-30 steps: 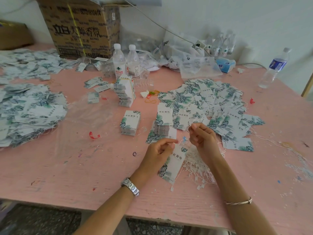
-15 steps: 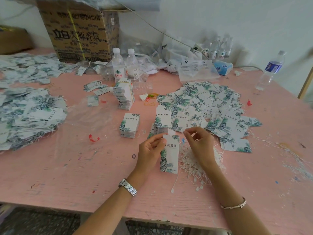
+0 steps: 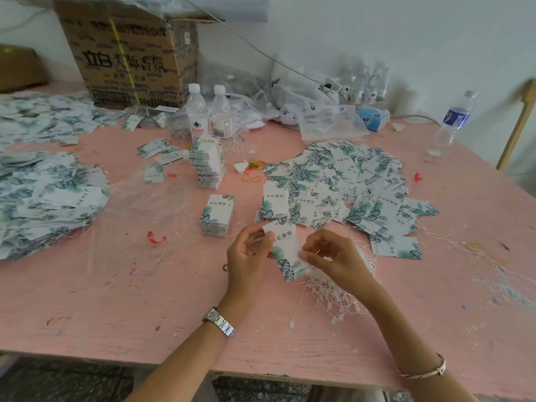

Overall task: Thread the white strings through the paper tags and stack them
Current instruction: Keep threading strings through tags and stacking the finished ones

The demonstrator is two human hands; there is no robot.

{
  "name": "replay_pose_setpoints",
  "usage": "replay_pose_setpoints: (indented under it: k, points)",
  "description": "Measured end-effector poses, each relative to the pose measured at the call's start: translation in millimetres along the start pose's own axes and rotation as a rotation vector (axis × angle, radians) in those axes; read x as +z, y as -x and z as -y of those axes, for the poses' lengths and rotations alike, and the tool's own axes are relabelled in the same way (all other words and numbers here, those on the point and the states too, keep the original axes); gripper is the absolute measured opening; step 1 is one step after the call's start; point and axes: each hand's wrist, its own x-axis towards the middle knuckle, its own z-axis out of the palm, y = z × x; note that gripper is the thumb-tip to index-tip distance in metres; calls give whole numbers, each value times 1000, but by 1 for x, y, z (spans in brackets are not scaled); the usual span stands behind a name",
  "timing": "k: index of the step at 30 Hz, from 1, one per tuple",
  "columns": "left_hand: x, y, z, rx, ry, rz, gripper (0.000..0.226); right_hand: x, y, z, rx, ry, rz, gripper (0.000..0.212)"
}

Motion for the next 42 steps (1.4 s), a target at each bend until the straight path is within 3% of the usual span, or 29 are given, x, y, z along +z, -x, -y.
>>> replay_pose_setpoints:
  k: [5, 9, 13, 24, 28, 31, 34, 37, 42]
  points:
    - [1, 1, -2, 17, 9, 23, 19, -33, -4, 4, -7, 7, -54, 6]
    - [2, 2, 1, 29, -46, 45, 14, -78, -24, -3, 38, -32, -399, 12]
    - [2, 3, 2, 52, -97, 86, 12, -112, -46, -23, 109, 278, -622, 12]
    - [2, 8, -3, 45, -185, 107, 8, -106, -58, -56, 298, 813, -606, 16]
    - [2, 9, -6, 44, -204, 107, 23, -90, -60, -49, 370, 918, -620, 20]
    - [2, 9, -6, 40, -216, 87, 24, -69, -62, -34, 249, 782, -508, 18]
    - [2, 7, -3, 53, -219, 74, 4, -37, -57, -13, 67, 749, -226, 15]
    - [2, 6, 0, 78, -235, 62, 10, -8, -48, -5, -45, 799, 38, 22]
    - [3, 6, 3, 104, -274, 44, 13, 17, -44, -7, -101, 883, 175, 19]
